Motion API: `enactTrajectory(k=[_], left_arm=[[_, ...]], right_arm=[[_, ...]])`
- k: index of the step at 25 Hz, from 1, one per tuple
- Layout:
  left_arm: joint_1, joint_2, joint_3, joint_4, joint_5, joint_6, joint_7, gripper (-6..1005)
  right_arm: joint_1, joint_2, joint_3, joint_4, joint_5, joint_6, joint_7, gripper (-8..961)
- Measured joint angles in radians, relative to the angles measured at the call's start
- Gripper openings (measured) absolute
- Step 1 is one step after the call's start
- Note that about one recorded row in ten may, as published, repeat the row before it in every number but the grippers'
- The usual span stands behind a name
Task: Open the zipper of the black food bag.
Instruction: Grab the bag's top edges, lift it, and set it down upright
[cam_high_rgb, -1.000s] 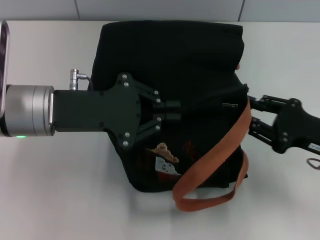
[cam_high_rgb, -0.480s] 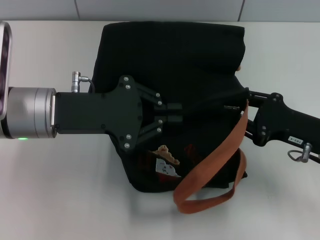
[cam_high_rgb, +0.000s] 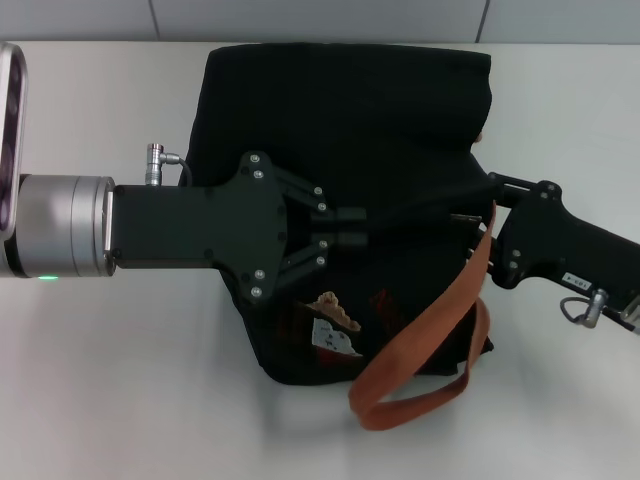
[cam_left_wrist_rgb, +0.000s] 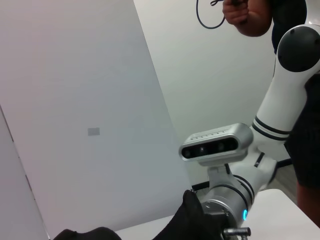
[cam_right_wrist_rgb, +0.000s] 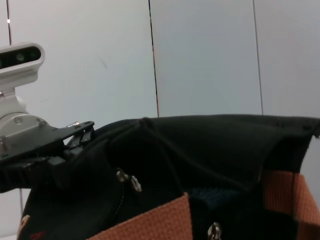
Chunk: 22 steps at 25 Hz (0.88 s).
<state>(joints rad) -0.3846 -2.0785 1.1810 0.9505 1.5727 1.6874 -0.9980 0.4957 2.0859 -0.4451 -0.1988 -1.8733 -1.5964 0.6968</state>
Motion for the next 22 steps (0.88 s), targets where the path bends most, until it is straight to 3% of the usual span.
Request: enactTrajectory(k=[22], left_arm=[[-0.012,0.0,0.0,-0.027,-0.002,0.0,0.012,104]], right_arm=[[-0.034,0.002,0.119,0.211,0.031,0.038,-0.413,397]])
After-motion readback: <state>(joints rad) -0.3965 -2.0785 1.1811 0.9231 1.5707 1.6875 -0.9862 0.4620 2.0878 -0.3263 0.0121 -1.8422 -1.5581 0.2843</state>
